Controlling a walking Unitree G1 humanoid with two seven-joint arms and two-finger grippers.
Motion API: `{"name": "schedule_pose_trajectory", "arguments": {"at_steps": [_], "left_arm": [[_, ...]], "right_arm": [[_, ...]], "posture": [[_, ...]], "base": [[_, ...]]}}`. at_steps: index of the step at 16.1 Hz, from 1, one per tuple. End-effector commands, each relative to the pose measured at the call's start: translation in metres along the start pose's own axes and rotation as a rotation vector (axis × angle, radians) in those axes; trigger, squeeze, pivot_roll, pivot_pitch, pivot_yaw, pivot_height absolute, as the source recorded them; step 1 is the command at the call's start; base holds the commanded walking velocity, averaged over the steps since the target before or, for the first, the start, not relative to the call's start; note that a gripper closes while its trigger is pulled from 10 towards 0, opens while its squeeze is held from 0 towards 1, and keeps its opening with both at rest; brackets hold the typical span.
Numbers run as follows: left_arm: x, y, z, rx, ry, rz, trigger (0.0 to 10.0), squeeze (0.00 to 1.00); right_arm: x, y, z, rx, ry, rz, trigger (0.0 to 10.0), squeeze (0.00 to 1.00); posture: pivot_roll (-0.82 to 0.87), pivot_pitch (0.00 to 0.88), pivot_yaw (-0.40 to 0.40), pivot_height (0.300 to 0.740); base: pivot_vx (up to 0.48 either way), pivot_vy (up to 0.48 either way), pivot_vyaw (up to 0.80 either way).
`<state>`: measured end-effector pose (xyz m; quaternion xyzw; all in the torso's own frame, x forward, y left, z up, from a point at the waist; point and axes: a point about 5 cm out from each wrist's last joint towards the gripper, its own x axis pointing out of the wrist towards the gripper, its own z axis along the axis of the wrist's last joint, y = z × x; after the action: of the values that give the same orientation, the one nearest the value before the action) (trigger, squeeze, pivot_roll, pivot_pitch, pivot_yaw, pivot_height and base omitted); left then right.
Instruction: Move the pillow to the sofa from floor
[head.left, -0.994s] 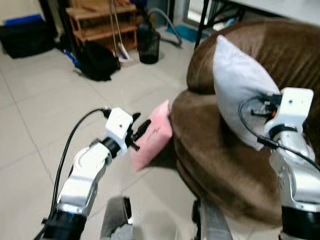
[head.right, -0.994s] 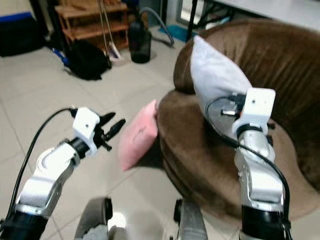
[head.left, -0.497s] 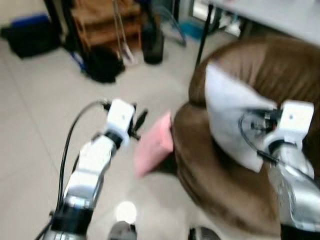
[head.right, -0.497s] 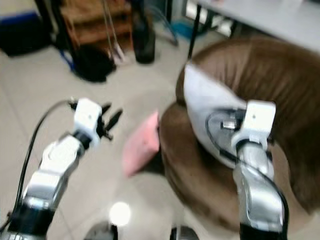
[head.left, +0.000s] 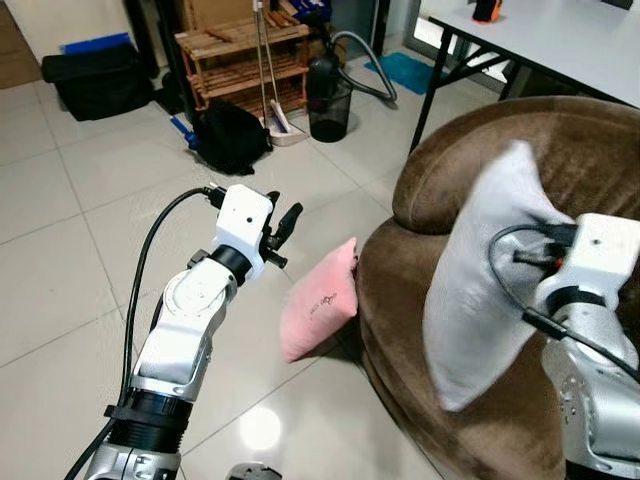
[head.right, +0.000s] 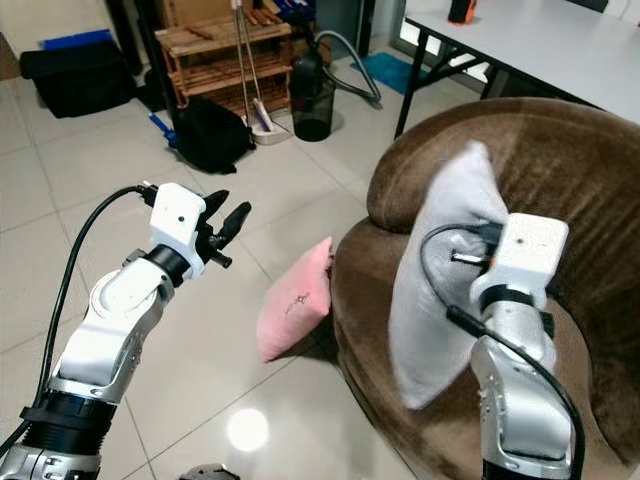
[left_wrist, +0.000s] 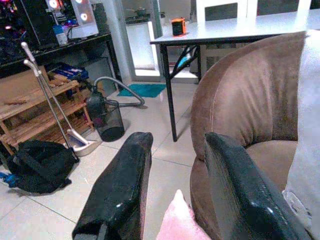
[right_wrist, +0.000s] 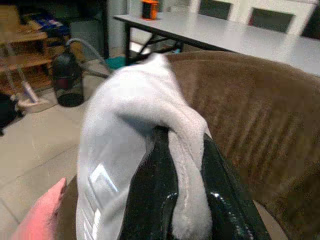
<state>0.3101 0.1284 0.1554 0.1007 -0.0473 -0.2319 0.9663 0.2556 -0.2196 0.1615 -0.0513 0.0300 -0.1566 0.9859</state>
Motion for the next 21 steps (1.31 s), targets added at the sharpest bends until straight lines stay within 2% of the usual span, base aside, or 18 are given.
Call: {"name": "schedule_pose_trajectory", "arguments": {"at_steps": [1, 3, 15, 18, 20, 21], "left_arm": [[0.002, -0.001, -0.001, -0.008, 0.004, -0.013, 10.0, 0.00], [0.000, -0.001, -0.006, -0.001, 0.022, -0.022, 10.0, 0.00], [0.002, 0.000, -0.009, 0.017, 0.033, -0.083, 10.0, 0.00], [-0.002, -0.002, -0.012, 0.036, 0.042, -0.101, 10.0, 0.00], [-0.008, -0.002, -0.013, 0.060, 0.034, -0.123, 10.0, 0.00], [-0.009, -0.001, -0.014, 0.058, 0.033, -0.124, 10.0, 0.00]], "right_arm": [[-0.003, 0.000, 0.007, 0.010, -0.030, -0.002, 10.0, 0.00], [-0.006, -0.001, 0.000, 0.039, -0.001, -0.018, 10.0, 0.00], [-0.015, -0.008, -0.008, 0.060, 0.028, -0.079, 10.0, 0.00], [-0.015, 0.009, 0.006, 0.142, -0.023, 0.086, 10.0, 0.00], [-0.012, 0.017, 0.030, 0.130, -0.101, 0.211, 10.0, 0.00], [-0.010, 0.017, 0.032, 0.119, -0.108, 0.216, 10.0, 0.00]], "posture": [[0.00, 0.000, -0.015, 0.740], [0.00, 0.000, -0.018, 0.740], [0.00, 0.003, 0.019, 0.740], [0.00, 0.008, 0.018, 0.740], [0.01, 0.016, 0.007, 0.740], [0.01, 0.016, 0.007, 0.740]], "base": [[0.277, 0.000, 0.00], [0.330, 0.000, -0.80], [0.330, 0.000, -0.80], [0.094, 0.000, 0.00], [0.000, 0.000, 0.00], [0.000, 0.000, 0.00]]}}
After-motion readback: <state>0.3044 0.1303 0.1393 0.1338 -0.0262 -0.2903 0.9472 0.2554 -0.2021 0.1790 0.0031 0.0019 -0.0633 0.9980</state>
